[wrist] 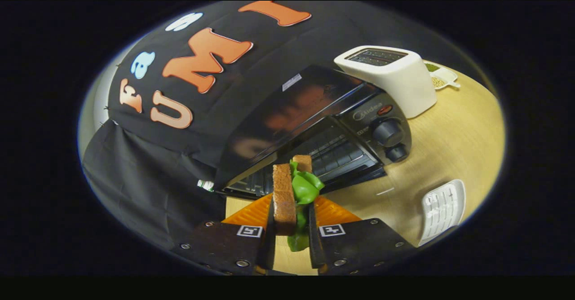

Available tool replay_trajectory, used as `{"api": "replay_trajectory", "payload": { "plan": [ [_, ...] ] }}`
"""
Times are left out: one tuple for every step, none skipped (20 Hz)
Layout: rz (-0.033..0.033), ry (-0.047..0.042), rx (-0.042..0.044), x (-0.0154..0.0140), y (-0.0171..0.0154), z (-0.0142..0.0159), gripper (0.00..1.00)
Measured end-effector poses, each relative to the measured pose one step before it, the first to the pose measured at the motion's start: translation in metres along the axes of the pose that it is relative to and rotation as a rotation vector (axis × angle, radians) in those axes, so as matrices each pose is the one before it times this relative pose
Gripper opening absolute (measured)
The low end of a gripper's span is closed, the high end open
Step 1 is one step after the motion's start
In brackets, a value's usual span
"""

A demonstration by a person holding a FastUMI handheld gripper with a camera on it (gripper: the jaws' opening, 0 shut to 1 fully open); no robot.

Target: Open the toaster oven, put the food inside, and close the toaster oven door.

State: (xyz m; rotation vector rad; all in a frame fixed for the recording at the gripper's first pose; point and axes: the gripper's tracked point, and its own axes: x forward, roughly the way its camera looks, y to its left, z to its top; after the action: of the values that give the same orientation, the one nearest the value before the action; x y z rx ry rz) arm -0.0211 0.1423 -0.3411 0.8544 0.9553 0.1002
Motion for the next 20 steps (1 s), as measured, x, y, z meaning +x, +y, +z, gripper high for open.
{"api": "replay_trajectory", "payload": {
  "plan": [
    [0.00651,-0.00198,0.01049,0.00827,0.00105,-0.00093,0.32],
    [0.00590,-0.00879,0.01164,0.00617,0.00196,0.00013,0.31],
    [0.01150,-0.01898,0.01313,0.00724,0.00222,0.00182,0.32],
    [0.01380,-0.02217,0.01271,0.00603,0.00243,0.00197,0.32],
    [0.01671,-0.02220,0.02204,0.00606,0.00146,0.00225,0.32],
    [0.01457,-0.01894,0.02885,0.00468,0.00269,0.00023,0.32],
    [0.01006,-0.01981,0.02772,0.00471,-0.00042,0.00176,0.32],
    [0.00420,-0.01985,0.02011,0.00474,-0.00037,0.00394,0.32],
    [0.00060,-0.01908,0.00487,0.00456,-0.00073,0.00218,0.31],
    [0.00866,-0.02022,0.00027,0.00416,0.00156,0.00212,0.31],
    [0.01040,-0.01576,0.00446,0.00648,0.00245,0.00240,0.31],
    [0.00403,-0.02189,0.00510,0.00647,0.00140,0.00301,0.32],
    [-0.00735,-0.01538,0.00016,0.00841,-0.00294,0.00129,0.32],
    [0.00492,-0.01242,0.01098,0.00444,0.00002,-0.00010,0.32],
    [0.00196,-0.00519,0.01165,0.00568,-0.00039,-0.00160,0.32],
    [0.00252,-0.00725,0.00578,0.00235,0.00100,-0.00094,0.32],
    [0.00118,-0.01532,0.00379,0.00430,0.00037,0.00013,0.32],
    [-0.00288,-0.00550,-0.00264,0.00598,-0.00105,-0.00034,0.32],
    [0.00176,-0.01270,-0.00947,0.00328,-0.00153,-0.00044,0.33],
    [-0.00793,-0.01130,-0.00725,0.00305,-0.00212,0.00004,0.39]
  ]
}}
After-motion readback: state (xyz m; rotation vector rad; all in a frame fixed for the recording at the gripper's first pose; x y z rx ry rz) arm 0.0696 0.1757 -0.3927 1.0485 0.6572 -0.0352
